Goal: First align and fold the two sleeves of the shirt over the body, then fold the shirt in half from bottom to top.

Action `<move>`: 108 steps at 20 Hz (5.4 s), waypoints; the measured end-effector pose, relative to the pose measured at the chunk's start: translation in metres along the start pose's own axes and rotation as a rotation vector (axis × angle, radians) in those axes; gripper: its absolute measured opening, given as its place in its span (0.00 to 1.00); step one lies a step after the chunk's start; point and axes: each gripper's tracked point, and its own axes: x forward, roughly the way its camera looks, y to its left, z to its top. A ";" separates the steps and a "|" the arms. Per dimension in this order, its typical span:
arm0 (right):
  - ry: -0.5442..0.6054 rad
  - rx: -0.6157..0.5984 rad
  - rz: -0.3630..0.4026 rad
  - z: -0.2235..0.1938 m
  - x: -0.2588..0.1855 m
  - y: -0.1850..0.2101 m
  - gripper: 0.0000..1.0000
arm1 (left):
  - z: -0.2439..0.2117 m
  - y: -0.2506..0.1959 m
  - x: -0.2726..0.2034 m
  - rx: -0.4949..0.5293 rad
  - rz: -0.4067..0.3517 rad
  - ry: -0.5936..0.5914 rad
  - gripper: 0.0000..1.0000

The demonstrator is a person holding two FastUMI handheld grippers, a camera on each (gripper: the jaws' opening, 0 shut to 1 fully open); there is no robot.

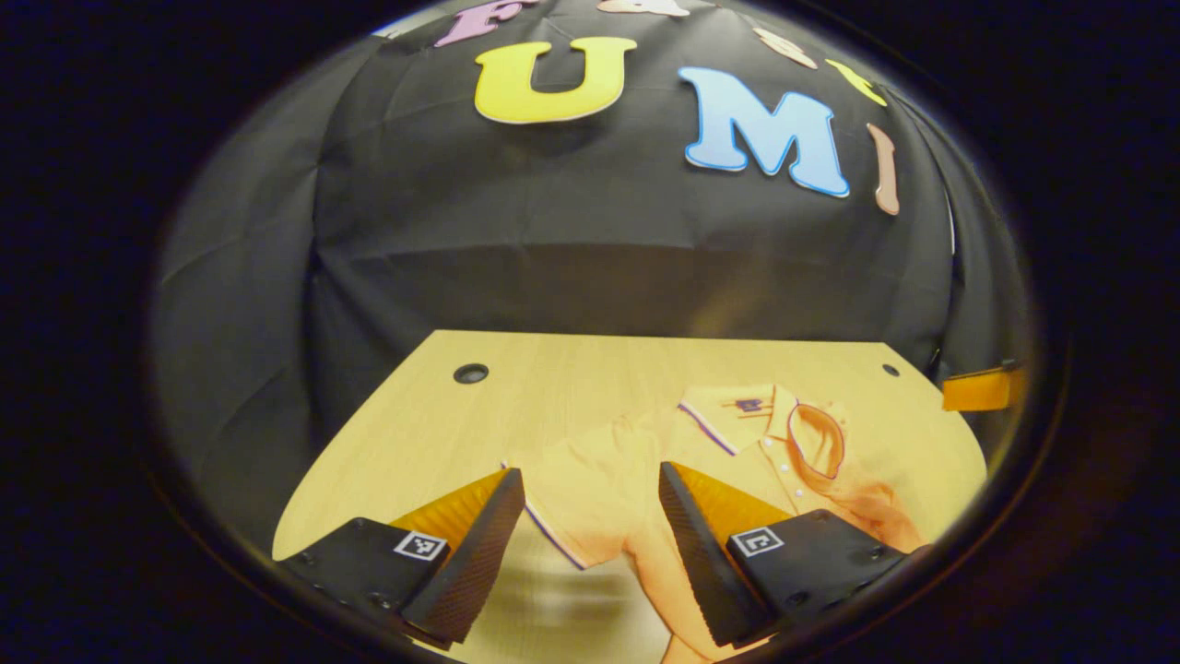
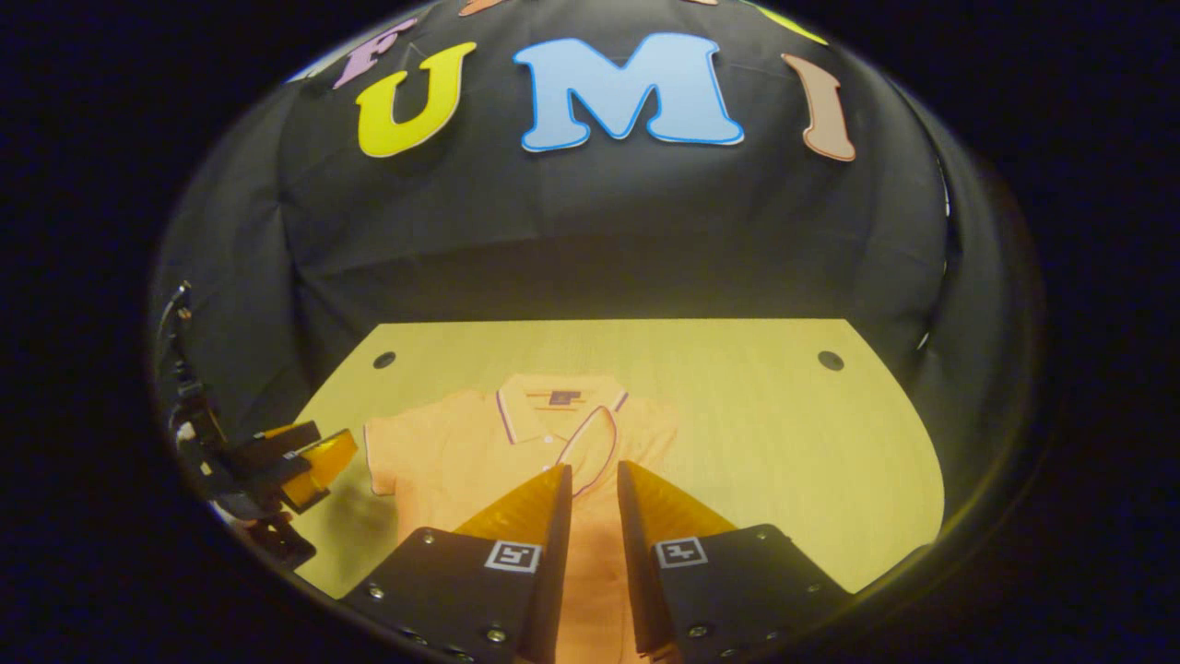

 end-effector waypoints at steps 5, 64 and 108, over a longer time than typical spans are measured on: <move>-0.004 0.032 -0.053 -0.003 -0.029 -0.023 0.25 | -0.044 0.017 0.041 -0.002 0.052 0.093 0.97; 0.109 0.128 -0.066 -0.129 -0.084 -0.105 0.31 | 0.004 -0.173 -0.081 0.198 -0.217 0.007 0.72; 0.419 -0.135 0.043 -0.292 -0.096 -0.045 0.00 | -0.232 -0.131 -0.207 0.186 -0.173 0.308 0.07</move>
